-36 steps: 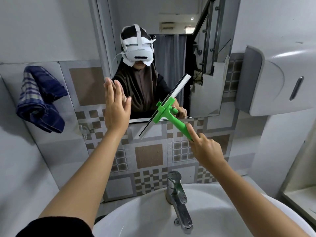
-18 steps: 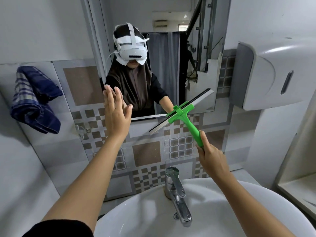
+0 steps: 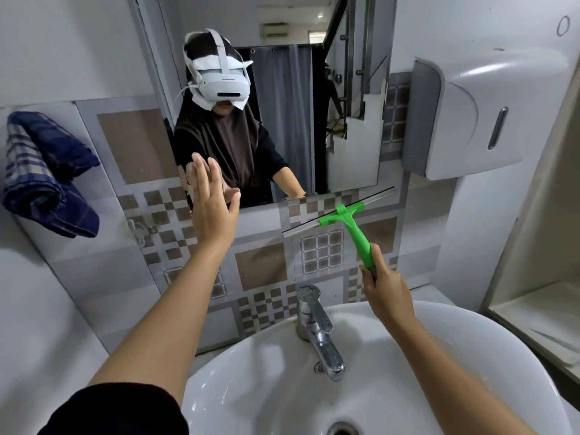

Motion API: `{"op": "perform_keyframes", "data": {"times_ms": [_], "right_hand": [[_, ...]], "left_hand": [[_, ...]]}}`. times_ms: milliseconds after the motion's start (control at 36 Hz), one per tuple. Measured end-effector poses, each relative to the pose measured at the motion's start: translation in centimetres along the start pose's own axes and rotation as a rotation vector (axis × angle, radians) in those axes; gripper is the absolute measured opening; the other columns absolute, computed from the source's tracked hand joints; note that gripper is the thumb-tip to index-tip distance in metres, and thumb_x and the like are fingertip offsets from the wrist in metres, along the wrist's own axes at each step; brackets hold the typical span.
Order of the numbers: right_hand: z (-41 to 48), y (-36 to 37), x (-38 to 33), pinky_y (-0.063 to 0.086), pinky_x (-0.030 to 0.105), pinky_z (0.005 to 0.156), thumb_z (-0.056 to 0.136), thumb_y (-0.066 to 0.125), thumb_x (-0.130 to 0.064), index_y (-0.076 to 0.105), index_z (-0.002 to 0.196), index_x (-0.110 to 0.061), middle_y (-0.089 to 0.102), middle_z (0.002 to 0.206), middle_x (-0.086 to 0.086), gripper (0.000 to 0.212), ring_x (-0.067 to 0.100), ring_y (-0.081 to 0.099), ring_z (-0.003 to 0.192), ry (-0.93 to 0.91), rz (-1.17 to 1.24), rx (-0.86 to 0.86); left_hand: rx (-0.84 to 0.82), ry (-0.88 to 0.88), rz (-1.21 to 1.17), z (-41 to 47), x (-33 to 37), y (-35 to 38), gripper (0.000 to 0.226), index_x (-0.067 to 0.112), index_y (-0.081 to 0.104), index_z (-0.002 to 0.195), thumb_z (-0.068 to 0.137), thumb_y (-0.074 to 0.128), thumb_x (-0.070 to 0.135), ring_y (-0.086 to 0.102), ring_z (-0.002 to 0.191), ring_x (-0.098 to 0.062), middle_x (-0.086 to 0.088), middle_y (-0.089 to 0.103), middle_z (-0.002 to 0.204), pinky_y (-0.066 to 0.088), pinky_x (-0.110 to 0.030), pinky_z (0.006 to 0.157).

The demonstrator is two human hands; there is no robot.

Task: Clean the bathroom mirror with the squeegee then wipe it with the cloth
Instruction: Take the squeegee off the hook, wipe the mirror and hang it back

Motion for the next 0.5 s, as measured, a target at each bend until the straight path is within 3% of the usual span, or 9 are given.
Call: {"op": "perform_keyframes", "data": {"times_ms": [56, 111, 250, 306, 389, 500], "right_hand": [[-0.7, -0.1, 0.4, 0.036, 0.029, 0.049, 0.094, 0.047, -0.021, 0.025, 0.143, -0.024, 0.057, 0.071, 0.008, 0.054, 0.023, 0.051, 0.059, -0.004, 0.002, 0.008], [-1.3, -0.3, 0.4, 0.033, 0.029, 0.048, 0.093, 0.049, -0.022, 0.028, 0.142, -0.026, 0.057, 0.073, 0.007, 0.054, 0.023, 0.05, 0.06, -0.022, 0.018, 0.012], [-2.0, -1.7, -0.7, 0.038, 0.031, 0.051, 0.091, 0.054, -0.024, 0.033, 0.141, -0.026, 0.057, 0.074, 0.004, 0.054, 0.022, 0.051, 0.062, -0.106, 0.098, 0.002], [-1.8, -2.5, -1.4, 0.041, 0.033, 0.054, 0.091, 0.055, -0.024, 0.032, 0.141, -0.027, 0.058, 0.077, 0.005, 0.055, 0.022, 0.053, 0.063, -0.16, 0.124, -0.022], [-0.5, -3.7, -2.5, 0.047, 0.034, 0.055, 0.09, 0.057, -0.026, 0.033, 0.14, -0.029, 0.061, 0.079, 0.003, 0.056, 0.017, 0.053, 0.059, -0.246, 0.187, -0.108], [0.9, -6.3, -5.5, 0.049, 0.017, 0.058, 0.087, 0.061, -0.019, 0.034, 0.138, -0.031, 0.063, 0.091, 0.001, 0.059, 0.006, 0.057, 0.063, -0.399, 0.189, -0.228]], "left_hand": [[-0.015, 0.008, -0.025, -0.8, 0.4, -0.1, 0.07, 0.006, 0.015, 0.146, 0.092, 0.057, 0.021, 0.006, 0.143, -0.031, -0.018, 0.006, 0.155, 0.033, -0.031, 0.104], [-0.04, 0.002, -0.075, -1.3, 0.8, 0.1, 0.068, 0.006, 0.016, 0.146, 0.092, 0.055, 0.019, 0.008, 0.143, -0.029, -0.017, 0.007, 0.155, 0.038, -0.034, 0.102], [-0.135, 0.101, -0.218, -2.2, 4.6, 1.2, 0.056, 0.007, 0.024, 0.144, 0.095, 0.049, 0.02, 0.01, 0.144, -0.022, -0.01, 0.014, 0.156, 0.024, -0.029, 0.112], [-0.205, 0.155, -0.279, -2.7, 7.0, 1.4, 0.051, 0.008, 0.03, 0.143, 0.097, 0.046, 0.024, 0.008, 0.142, -0.011, -0.006, 0.021, 0.154, 0.019, -0.026, 0.111], [-0.318, 0.308, -0.35, -3.3, 10.4, 1.1, 0.047, 0.01, 0.036, 0.141, 0.097, 0.044, 0.028, 0.013, 0.138, -0.004, -0.004, 0.031, 0.151, 0.019, -0.029, 0.113], [-0.442, 0.582, -0.287, -4.4, 13.5, 0.7, 0.048, 0.013, 0.038, 0.139, 0.097, 0.04, 0.035, 0.022, 0.14, -0.013, -0.005, 0.037, 0.147, 0.013, -0.03, 0.115]]}}
Point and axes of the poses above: each hand's wrist, its own z-axis towards the middle knuckle, its own y-axis out of the palm, x = y × z, the point moved 7 cm from there along z, towards the middle knuckle
